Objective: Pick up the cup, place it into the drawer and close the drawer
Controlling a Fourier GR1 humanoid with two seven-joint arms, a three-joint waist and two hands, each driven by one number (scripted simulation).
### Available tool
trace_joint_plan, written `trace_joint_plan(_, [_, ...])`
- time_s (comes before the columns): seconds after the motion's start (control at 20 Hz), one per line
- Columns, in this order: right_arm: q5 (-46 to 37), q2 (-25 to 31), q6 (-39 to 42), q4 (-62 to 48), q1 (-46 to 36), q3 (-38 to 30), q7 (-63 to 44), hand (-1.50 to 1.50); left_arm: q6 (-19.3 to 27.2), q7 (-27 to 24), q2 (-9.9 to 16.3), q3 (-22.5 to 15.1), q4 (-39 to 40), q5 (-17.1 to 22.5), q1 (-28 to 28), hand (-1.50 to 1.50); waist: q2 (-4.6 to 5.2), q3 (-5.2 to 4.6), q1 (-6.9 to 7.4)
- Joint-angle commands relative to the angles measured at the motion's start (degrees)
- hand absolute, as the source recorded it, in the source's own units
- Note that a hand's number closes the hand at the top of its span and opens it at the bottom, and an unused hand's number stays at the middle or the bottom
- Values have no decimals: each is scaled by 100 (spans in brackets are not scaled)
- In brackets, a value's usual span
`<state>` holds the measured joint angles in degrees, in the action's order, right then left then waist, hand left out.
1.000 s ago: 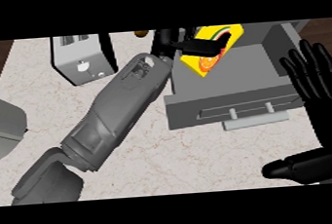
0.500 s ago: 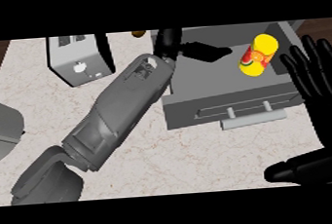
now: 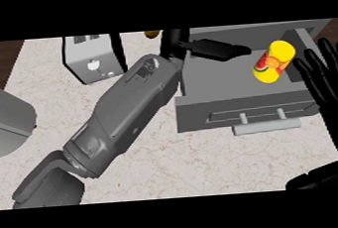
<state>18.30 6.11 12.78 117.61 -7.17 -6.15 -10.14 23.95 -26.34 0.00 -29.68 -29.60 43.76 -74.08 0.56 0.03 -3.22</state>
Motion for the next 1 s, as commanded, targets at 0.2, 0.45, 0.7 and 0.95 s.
trace_joint_plan(0.2, [-275, 207, 370, 641, 629, 292, -50, 150, 25, 201, 393, 371, -948, 45, 607, -150, -110, -7, 357])
trace_joint_plan(0.45, [-809, 751, 829, 214, 493, 132, 271, 150, -250, 332, 1176, 665, -1728, 242, 1328, -150, -106, -5, 486])
trace_joint_plan(0.7, [-853, 1135, 1060, 485, 618, 5, -32, 150, -201, 672, 1785, 736, -2873, 315, 2383, -150, -123, -9, 542])
trace_joint_plan(0.95, [-1865, 882, 878, 173, 632, 509, 118, 150, -167, 1037, 2349, 750, -4286, 304, 3487, -150, -104, -4, 509])
